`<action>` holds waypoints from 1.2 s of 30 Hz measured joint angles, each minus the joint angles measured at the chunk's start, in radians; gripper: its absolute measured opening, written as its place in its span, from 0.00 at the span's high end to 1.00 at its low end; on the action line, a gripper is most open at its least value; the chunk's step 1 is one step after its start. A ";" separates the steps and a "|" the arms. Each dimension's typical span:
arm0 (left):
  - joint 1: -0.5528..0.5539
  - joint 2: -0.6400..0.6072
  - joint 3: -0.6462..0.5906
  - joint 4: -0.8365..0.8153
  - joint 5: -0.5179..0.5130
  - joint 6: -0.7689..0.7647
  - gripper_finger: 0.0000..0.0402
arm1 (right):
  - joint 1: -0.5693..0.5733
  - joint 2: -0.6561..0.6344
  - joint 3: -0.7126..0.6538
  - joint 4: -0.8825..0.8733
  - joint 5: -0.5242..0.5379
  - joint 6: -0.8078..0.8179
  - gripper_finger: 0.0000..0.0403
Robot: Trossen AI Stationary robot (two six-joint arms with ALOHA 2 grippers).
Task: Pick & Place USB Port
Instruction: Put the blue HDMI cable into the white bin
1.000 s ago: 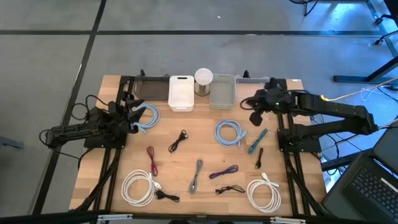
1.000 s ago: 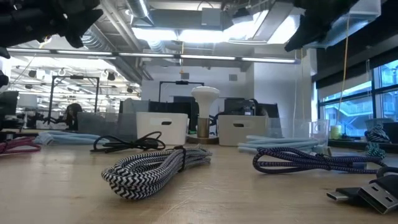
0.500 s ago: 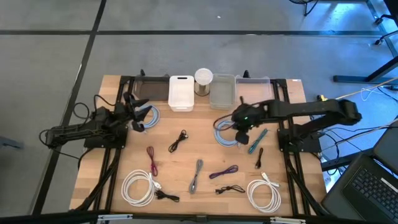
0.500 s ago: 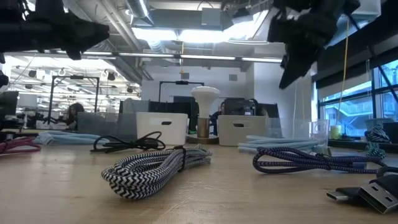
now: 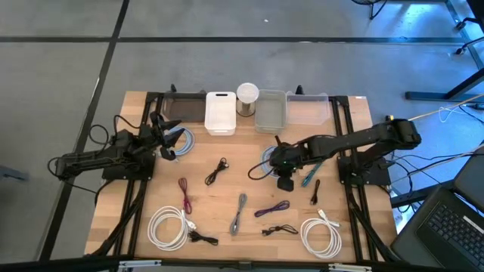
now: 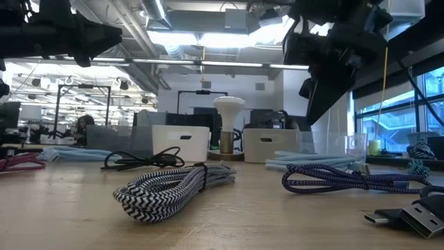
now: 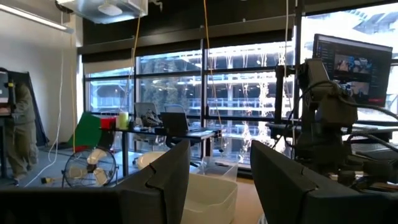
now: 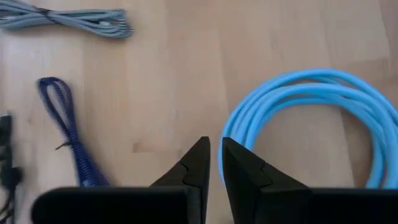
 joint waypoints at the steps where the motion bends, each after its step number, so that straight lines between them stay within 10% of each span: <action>1: 0.000 0.000 0.000 0.000 0.000 0.000 0.60 | 0.000 0.006 0.000 0.004 0.001 0.000 0.86; 13: 0.000 0.000 0.000 -0.008 0.003 -0.026 0.60 | -0.027 0.085 0.000 0.013 0.003 -0.004 0.56; 24: 0.000 0.000 0.000 -0.011 0.003 -0.026 0.60 | -0.027 0.205 0.000 0.040 0.075 -0.006 0.53; 36: 0.000 0.000 0.000 -0.015 0.003 -0.026 0.60 | -0.025 0.132 -0.001 0.033 0.103 0.090 0.92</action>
